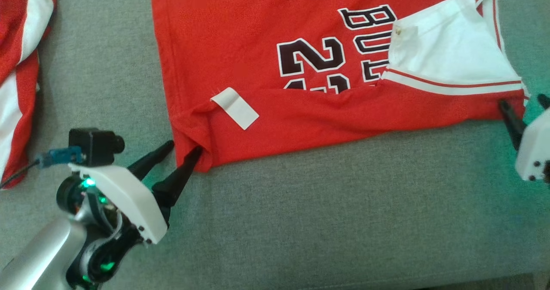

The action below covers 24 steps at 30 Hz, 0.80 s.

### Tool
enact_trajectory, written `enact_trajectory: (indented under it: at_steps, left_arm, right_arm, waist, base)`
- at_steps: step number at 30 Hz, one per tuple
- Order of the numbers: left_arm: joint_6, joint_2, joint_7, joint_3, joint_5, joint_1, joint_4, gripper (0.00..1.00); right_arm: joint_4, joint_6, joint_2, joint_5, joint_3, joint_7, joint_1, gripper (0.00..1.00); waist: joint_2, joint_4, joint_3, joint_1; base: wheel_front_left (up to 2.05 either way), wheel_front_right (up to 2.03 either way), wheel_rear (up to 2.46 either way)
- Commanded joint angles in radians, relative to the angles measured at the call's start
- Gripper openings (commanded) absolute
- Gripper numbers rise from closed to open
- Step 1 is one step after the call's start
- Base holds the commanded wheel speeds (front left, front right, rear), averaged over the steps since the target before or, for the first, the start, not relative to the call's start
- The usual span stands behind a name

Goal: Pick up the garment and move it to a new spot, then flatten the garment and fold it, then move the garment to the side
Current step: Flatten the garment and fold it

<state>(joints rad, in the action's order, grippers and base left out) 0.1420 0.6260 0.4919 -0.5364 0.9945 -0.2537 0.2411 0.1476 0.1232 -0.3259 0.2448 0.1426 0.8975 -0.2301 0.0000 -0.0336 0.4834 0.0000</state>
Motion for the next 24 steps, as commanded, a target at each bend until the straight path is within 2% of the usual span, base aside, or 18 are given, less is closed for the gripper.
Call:
enact_trajectory:
  at_steps: [1, 8, 17, 18, 19, 20, 24]
  left_arm:
    - [0.004, 0.031, 0.014, 0.040, -0.003, -0.033, -0.003, 1.00]
    - [-0.020, 0.013, 0.043, -0.007, -0.001, -0.037, -0.024, 1.00]
    - [-0.029, -0.013, 0.059, -0.048, -0.014, -0.052, -0.046, 1.00]
    - [-0.030, -0.016, 0.058, -0.049, -0.017, -0.057, -0.053, 0.91]
    - [-0.032, -0.018, 0.056, -0.050, -0.019, -0.062, -0.062, 0.25]
    - [-0.036, -0.019, 0.055, -0.051, -0.019, -0.065, -0.071, 0.00]
    - [-0.067, -0.012, 0.066, -0.050, 0.008, -0.065, -0.098, 0.00]
  right_arm:
    - [0.018, 0.008, -0.015, 0.001, -0.028, 0.004, -0.025, 1.00]
    - [-0.031, 0.008, -0.017, 0.024, -0.065, 0.029, -0.049, 1.00]
    - [-0.068, 0.008, -0.022, 0.052, -0.085, 0.056, -0.040, 1.00]
    - [-0.075, 0.008, -0.016, 0.057, -0.082, 0.057, -0.040, 0.92]
    - [-0.082, 0.008, -0.008, 0.063, -0.077, 0.054, -0.043, 0.00]
    - [-0.088, 0.008, -0.003, 0.070, -0.076, 0.052, -0.045, 0.00]
    - [-0.105, 0.008, 0.013, 0.108, -0.054, 0.047, -0.049, 0.00]
  waist:
    - [0.0000, 0.003, 0.004, 0.0000]
    - [0.0000, 0.007, 0.001, 0.0000]
    - [0.0000, 0.001, 0.004, 0.0000]
    - [0.0000, 0.001, 0.004, 0.0000]
    - [0.0000, 0.000, 0.002, 0.0000]
    - [0.0000, -0.001, -0.001, 0.0000]
    - [0.0000, -0.001, -0.035, 0.0000]
  base:
    - [0.00, 0.00, 0.00]
    - [0.00, 0.00, 0.00]
    - [0.00, 0.00, 0.00]
    - [0.00, 0.00, 0.00]
    - [0.00, 0.00, 0.00]
    - [0.00, 0.00, 0.00]
    - [0.00, 0.00, 0.00]
